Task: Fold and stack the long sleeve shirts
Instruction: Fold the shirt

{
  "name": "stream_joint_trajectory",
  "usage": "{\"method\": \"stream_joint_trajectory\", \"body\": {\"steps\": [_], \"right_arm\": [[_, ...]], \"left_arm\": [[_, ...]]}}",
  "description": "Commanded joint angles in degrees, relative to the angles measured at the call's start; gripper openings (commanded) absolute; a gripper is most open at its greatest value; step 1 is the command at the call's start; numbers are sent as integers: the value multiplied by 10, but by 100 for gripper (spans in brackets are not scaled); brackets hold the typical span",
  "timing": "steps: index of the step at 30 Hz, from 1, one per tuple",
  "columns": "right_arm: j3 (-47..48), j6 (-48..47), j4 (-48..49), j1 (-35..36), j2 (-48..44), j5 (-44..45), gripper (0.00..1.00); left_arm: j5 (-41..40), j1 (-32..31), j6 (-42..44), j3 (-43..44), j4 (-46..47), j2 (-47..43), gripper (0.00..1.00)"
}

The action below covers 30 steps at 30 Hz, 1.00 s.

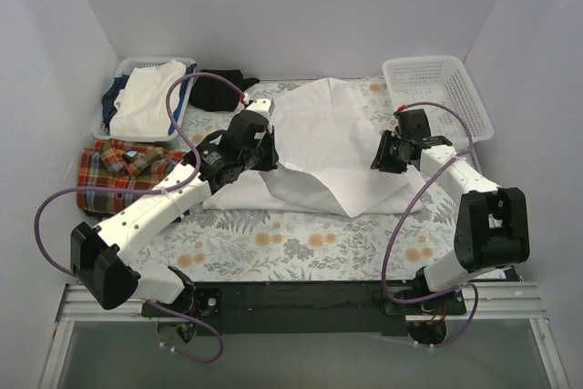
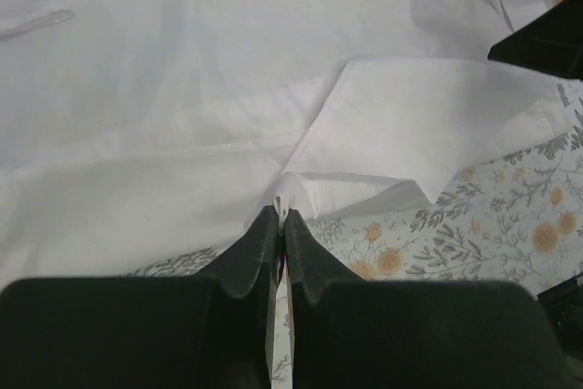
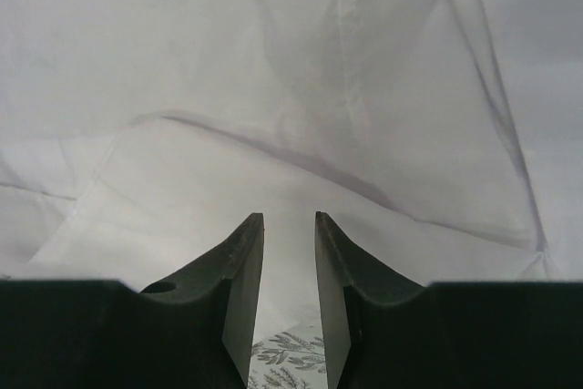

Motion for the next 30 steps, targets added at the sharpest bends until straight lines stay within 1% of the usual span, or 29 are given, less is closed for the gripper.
{"method": "stream_joint_trajectory", "body": {"steps": [1,2,7,12,13,21,23,26,27,30], "right_arm": [[-29,-32,31,7,-24,-88,38],[-30,-39,31,8,-19,-100,38],[-31,-44,20,9,12,-98,38],[-12,-22,11,10,63,-52,37],[-11,-15,9,9,69,-47,37],[-27,28,1,9,94,-3,36],[-33,44,2,7,94,6,36],[-40,69,15,0,94,6,35],[-40,74,18,-1,93,7,35],[-40,90,24,-7,92,12,35]], "left_arm": [[-64,0,12,58,0,13,0],[-68,0,16,65,4,17,0],[-92,0,36,114,28,40,0],[-110,0,66,131,40,55,0],[-122,0,65,124,38,56,0],[-138,3,66,49,53,31,0],[-119,5,71,31,68,21,0],[-59,5,84,-11,90,-12,0],[-34,5,85,-27,92,-20,0],[10,6,88,-40,83,-33,0]]}}
